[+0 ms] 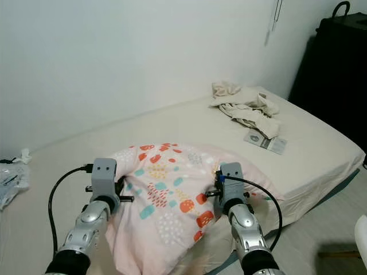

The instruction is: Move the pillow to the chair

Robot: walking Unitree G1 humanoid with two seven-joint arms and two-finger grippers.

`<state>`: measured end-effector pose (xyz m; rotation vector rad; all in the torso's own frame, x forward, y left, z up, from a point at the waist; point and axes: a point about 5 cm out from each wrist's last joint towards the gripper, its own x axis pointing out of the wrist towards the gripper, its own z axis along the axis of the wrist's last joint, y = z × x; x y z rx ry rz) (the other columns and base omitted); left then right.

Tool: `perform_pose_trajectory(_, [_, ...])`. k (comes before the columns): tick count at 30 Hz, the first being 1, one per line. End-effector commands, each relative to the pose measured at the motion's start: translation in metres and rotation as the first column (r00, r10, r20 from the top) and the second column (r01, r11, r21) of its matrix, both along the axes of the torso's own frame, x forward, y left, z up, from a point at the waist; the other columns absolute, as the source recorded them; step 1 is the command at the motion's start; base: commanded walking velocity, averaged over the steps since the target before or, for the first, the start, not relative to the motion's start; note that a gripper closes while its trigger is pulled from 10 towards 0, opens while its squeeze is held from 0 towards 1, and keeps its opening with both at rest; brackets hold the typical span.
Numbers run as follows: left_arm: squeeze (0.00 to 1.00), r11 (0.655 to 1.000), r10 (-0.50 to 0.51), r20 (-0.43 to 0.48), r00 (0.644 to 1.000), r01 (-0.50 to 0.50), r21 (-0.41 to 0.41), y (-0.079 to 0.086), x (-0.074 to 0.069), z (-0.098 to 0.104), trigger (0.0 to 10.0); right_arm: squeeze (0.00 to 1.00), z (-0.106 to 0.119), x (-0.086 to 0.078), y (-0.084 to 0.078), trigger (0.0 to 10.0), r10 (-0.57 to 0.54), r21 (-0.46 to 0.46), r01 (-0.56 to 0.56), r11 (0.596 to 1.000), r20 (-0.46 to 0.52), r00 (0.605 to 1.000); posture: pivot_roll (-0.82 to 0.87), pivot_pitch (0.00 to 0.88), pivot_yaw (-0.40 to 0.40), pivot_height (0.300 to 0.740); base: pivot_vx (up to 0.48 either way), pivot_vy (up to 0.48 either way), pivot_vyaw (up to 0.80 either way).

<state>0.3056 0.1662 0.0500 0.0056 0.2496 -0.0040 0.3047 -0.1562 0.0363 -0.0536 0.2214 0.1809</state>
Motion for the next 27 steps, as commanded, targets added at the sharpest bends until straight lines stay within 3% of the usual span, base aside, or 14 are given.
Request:
perform_pose_trajectory(1, [0.0, 1.0, -0.014, 0.029, 0.999, 0.014, -0.012, -0.004, 0.003, 0.006, 10.0, 0.0, 0.003, 0.004, 0.008, 10.0, 0.024, 0.019, -0.025, 1.0, 0.006, 1.0, -0.04, 0.012, -0.005, 0.74, 0.0, 0.0, 0.0])
perform_pose_trajectory(21, [0.0, 0.999, 0.036, 0.015, 0.999, -0.036, -0.04, 0.003, 0.003, 0.003, 10.0, 0.0, 0.002, 0.004, 0.016, 10.0, 0.028, 0.027, -0.027, 0.999, -0.005, 1.0, -0.03, 0.038, -0.002, 0.74, 0.0, 0.0, 0.0])
perform_pose_trajectory(24, [0.0, 0.997, 0.061, -0.013, 0.998, -0.062, -0.04, 0.004, 0.001, -0.003, 10.0, 0.0, -0.003, 0.001, 0.009, 10.0, 0.031, -0.015, -0.031, 0.999, -0.024, 0.999, -0.02, 0.043, 0.005, 0.74, 0.0, 0.0, 0.0])
perform_pose_trajectory(27, [0.0, 0.997, 0.051, 0.01, 0.999, -0.05, -0.063, 0.0, 0.004, 0.005, 10.0, 0.0, -0.003, 0.001, 0.005, 10.0, 0.036, -0.026, -0.037, 0.999, -0.026, 0.999, -0.01, 0.054, 0.0, 0.74, 0.0, 0.0, 0.0])
